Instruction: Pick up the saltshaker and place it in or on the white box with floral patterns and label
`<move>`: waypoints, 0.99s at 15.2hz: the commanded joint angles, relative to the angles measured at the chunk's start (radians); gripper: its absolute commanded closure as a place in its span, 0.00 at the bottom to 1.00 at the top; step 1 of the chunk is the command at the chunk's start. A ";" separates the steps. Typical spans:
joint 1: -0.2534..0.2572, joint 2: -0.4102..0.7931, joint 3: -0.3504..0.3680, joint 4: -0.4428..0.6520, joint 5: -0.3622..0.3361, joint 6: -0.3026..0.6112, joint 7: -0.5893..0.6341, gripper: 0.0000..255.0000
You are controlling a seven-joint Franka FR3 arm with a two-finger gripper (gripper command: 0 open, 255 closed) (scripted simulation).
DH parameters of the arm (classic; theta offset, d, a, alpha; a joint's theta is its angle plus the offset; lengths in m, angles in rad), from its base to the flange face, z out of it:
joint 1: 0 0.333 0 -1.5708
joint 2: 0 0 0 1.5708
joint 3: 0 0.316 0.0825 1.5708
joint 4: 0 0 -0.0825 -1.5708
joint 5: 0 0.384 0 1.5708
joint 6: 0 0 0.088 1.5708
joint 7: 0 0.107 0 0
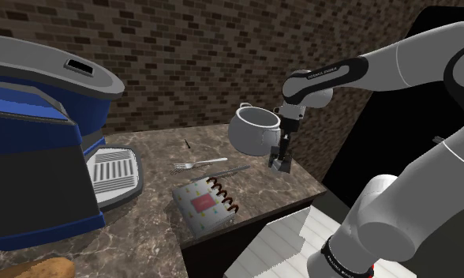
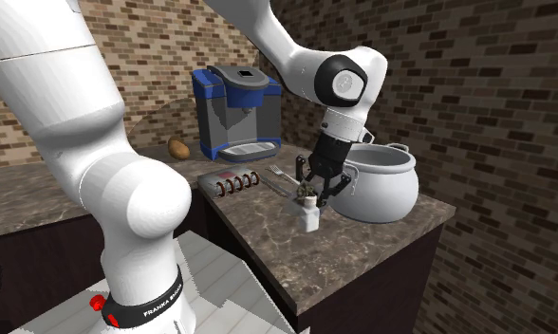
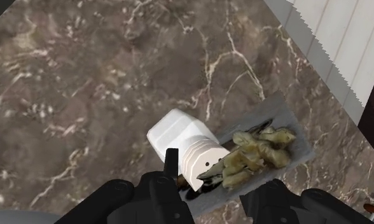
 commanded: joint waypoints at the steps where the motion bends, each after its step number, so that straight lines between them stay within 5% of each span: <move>1: 0.000 0.000 0.000 -0.001 0.000 0.000 0.000 1.00; 15: -0.005 -0.076 0.024 0.089 -0.023 -0.156 0.042 1.00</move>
